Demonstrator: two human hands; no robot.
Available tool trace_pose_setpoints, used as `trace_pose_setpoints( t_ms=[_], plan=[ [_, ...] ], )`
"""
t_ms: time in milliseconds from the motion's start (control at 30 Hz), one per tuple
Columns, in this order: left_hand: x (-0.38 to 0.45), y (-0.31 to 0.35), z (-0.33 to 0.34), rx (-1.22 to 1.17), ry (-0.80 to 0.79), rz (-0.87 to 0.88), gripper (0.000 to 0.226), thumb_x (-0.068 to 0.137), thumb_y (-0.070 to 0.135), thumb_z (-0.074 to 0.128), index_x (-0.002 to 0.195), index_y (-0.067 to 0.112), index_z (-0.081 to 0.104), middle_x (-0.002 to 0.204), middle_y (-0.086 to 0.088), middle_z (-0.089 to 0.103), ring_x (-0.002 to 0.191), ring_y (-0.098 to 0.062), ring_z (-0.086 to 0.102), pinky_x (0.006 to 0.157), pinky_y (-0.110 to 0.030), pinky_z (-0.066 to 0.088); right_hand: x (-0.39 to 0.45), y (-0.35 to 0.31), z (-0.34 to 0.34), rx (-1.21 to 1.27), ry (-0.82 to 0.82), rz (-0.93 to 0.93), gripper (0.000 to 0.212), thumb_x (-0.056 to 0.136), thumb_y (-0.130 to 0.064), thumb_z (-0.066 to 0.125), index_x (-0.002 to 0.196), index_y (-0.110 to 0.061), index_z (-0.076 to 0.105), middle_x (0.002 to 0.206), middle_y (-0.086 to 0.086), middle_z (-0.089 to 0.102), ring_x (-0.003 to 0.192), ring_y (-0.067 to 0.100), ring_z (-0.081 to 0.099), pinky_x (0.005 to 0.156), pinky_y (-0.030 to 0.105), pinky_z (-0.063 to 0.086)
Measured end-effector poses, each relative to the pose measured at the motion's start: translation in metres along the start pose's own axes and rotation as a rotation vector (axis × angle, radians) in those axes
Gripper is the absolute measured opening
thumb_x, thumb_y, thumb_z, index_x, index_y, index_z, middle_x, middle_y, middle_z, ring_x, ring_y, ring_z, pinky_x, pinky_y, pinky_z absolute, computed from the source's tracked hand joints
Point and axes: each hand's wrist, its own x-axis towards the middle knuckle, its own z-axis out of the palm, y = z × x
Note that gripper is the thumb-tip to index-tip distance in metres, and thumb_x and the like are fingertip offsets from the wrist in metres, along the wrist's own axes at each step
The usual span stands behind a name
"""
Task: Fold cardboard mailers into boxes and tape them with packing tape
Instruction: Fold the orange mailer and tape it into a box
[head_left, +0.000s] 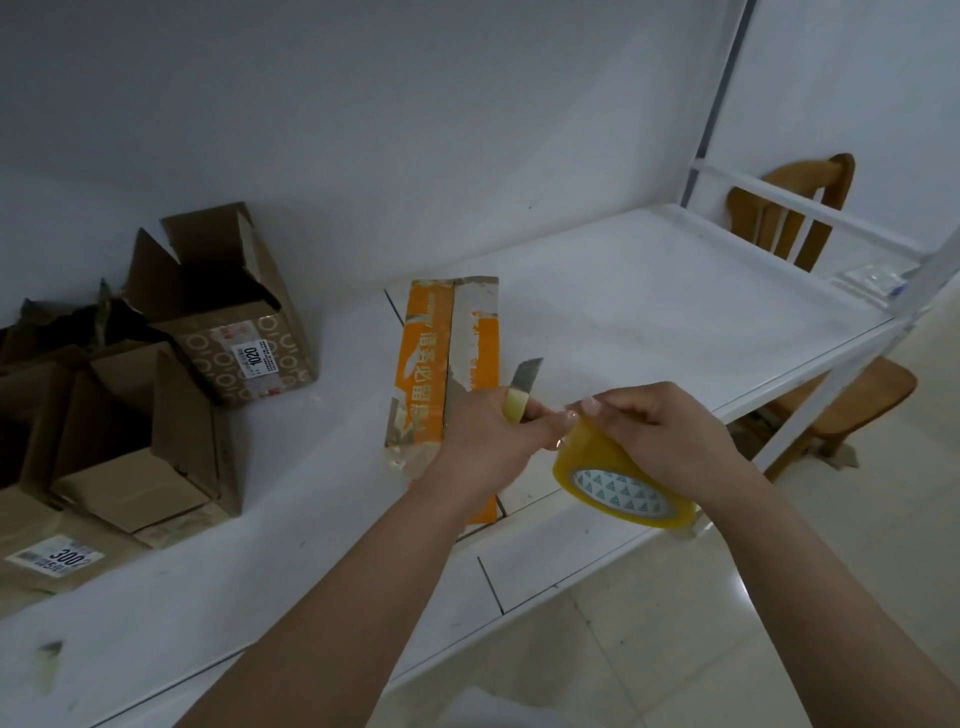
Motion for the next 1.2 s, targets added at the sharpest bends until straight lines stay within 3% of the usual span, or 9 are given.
trace_pose_setpoints(
  t_ms=[100,233,367,500,667,800,900,1067,1200],
  plan=[
    [-0.006,0.001,0.014,-0.166,0.092,-0.095,0.022,0.084,0.029,0.074,0.066,0.021,0.063,0.060,0.008,0.068,0.044,0.003,0.054,0.054,-0.017,0.045,0.002,0.002,0.010,0.041,0.180,-0.004,0.035,0.092,-0.059,0.041,0.098,-0.046,0.072,0.085,-0.012,0.072,0.082,0.008,0.065,0.077,0.033,0.053],
    [-0.014,0.006,0.026,-0.318,0.090,-0.245,0.018,0.085,0.030,0.072,0.077,0.019,0.060,0.072,0.004,0.072,0.047,0.000,0.043,0.089,-0.051,0.049,0.008,0.000,0.026,-0.024,0.463,-0.075,0.027,0.094,-0.051,0.049,0.103,-0.041,0.072,0.086,-0.013,0.073,0.082,0.013,0.066,0.067,0.028,0.047],
    [-0.018,0.010,0.003,-0.252,-0.001,-0.229,0.016,0.088,0.035,0.068,0.091,0.019,0.069,0.078,0.005,0.075,0.046,-0.005,0.038,0.047,-0.019,0.037,0.021,0.004,0.034,-0.229,0.611,-0.141,0.027,0.095,-0.045,0.052,0.113,-0.036,0.069,0.077,0.001,0.072,0.071,0.027,0.067,0.058,0.027,0.040],
    [-0.020,-0.003,-0.039,-0.135,0.219,-0.089,0.021,0.089,0.040,0.066,0.079,0.024,0.074,0.053,0.014,0.062,0.041,0.003,0.047,0.045,-0.012,0.039,0.042,0.016,0.047,-0.311,0.600,-0.184,0.024,0.095,-0.033,0.056,0.115,-0.028,0.069,0.074,0.010,0.070,0.069,0.036,0.064,0.058,0.029,0.036],
    [-0.022,-0.066,-0.120,-0.009,0.580,-0.127,0.020,0.097,0.033,0.054,0.092,0.017,0.066,0.067,0.006,0.063,0.058,-0.012,0.050,0.053,-0.024,0.038,0.060,0.055,0.064,-0.348,0.438,-0.095,0.031,0.090,-0.017,0.064,0.121,-0.021,0.067,0.105,0.014,0.071,0.108,0.036,0.060,0.099,0.040,0.029],
    [-0.035,-0.140,-0.152,0.508,0.442,-0.347,0.022,0.102,0.027,0.043,0.101,0.015,0.062,0.090,-0.005,0.067,0.081,-0.025,0.061,0.070,-0.032,0.046,0.059,0.072,0.082,-0.395,0.248,0.041,0.037,0.091,-0.019,0.061,0.127,-0.023,0.061,0.113,0.013,0.068,0.113,0.036,0.055,0.102,0.037,0.027],
    [-0.047,-0.161,-0.153,0.781,0.309,-0.465,0.036,0.101,0.029,0.043,0.130,0.011,0.053,0.119,-0.017,0.061,0.108,-0.034,0.058,0.090,-0.037,0.047,0.060,0.060,0.083,-0.378,0.307,0.046,0.033,0.090,-0.019,0.062,0.122,-0.013,0.061,0.118,0.016,0.064,0.114,0.039,0.052,0.096,0.043,0.035],
    [-0.041,-0.121,-0.130,0.622,0.504,0.100,0.034,0.096,0.015,0.057,0.129,0.007,0.059,0.129,-0.014,0.059,0.120,-0.031,0.054,0.104,-0.038,0.042,0.046,-0.002,0.080,-0.219,0.660,-0.416,0.025,0.088,-0.021,0.058,0.107,-0.011,0.071,0.110,0.009,0.068,0.098,0.036,0.058,0.078,0.039,0.042],
    [-0.016,-0.081,-0.106,0.451,0.339,0.486,0.030,0.091,0.012,0.064,0.120,0.013,0.068,0.137,-0.004,0.054,0.130,-0.009,0.042,0.108,-0.015,0.029,0.040,-0.036,0.098,-0.209,0.528,-0.663,0.029,0.091,-0.029,0.055,0.100,-0.011,0.076,0.108,0.004,0.072,0.094,0.034,0.059,0.077,0.040,0.049]
  ],
)
